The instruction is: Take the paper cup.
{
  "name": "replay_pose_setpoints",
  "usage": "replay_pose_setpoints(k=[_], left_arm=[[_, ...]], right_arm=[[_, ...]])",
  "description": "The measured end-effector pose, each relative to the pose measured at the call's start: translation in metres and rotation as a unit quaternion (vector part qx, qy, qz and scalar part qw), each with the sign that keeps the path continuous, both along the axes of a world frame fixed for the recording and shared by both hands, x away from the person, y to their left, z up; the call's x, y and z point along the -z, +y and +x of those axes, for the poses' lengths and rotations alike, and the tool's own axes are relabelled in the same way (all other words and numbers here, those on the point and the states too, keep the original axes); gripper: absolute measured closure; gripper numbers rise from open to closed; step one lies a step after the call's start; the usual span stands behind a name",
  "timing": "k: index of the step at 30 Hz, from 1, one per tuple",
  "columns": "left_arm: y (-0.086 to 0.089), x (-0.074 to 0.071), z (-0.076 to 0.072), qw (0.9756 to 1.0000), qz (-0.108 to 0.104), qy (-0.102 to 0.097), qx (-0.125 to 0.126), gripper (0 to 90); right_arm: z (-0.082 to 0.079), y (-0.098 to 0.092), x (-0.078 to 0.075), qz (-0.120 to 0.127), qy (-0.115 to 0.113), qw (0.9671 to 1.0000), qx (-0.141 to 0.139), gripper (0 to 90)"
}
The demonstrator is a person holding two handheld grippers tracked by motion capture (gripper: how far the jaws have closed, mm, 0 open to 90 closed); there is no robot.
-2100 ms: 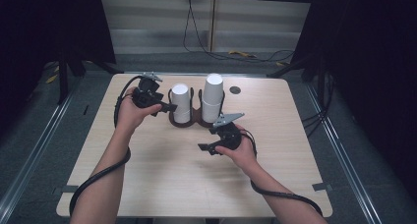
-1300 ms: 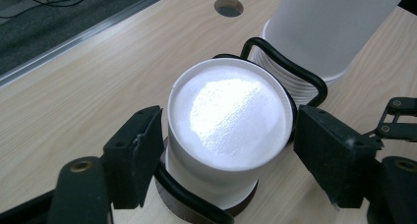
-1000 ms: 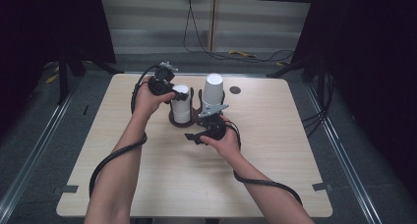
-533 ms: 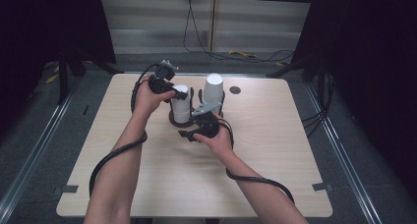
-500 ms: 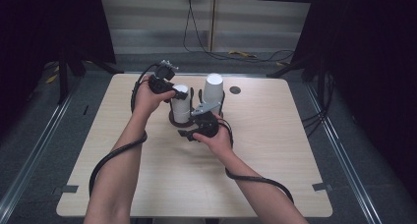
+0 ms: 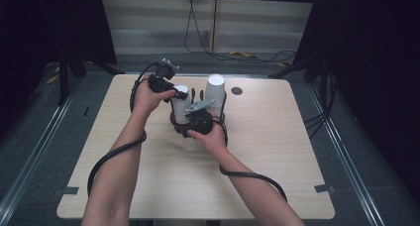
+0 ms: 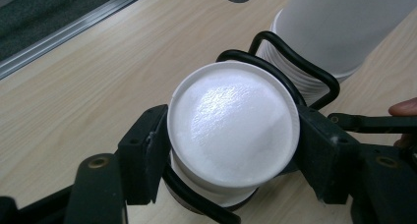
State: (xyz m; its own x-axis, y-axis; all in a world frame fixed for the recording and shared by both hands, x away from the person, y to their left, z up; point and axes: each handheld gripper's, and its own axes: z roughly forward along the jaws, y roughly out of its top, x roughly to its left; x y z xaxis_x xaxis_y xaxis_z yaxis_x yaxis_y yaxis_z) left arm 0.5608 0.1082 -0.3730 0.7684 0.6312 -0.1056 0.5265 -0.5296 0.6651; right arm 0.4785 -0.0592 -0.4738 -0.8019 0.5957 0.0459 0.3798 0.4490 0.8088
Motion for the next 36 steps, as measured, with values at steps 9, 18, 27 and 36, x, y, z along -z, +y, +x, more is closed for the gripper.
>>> replay_pose_setpoints(k=[9,18,27,36], left_arm=[[-0.003,-0.003,-0.001,0.9999,0.012,0.001,0.003,34.7],[-0.004,-0.022,-0.002,0.9997,0.021,-0.008,-0.008,34.9],[-0.005,-0.04,-0.002,0.9995,0.025,-0.015,-0.013,35.1],[-0.008,-0.059,-0.004,0.9992,0.013,-0.03,-0.021,35.1]], right_arm=[[0.006,-0.001,0.003,-0.007,0.007,0.9999,0.01,30.6],[0.006,0.001,0.003,-0.009,0.013,0.9998,0.014,29.3],[0.005,0.001,0.003,-0.005,0.016,0.9997,0.016,28.0],[0.004,0.0,0.004,-0.01,0.018,0.9997,0.009,27.4]])
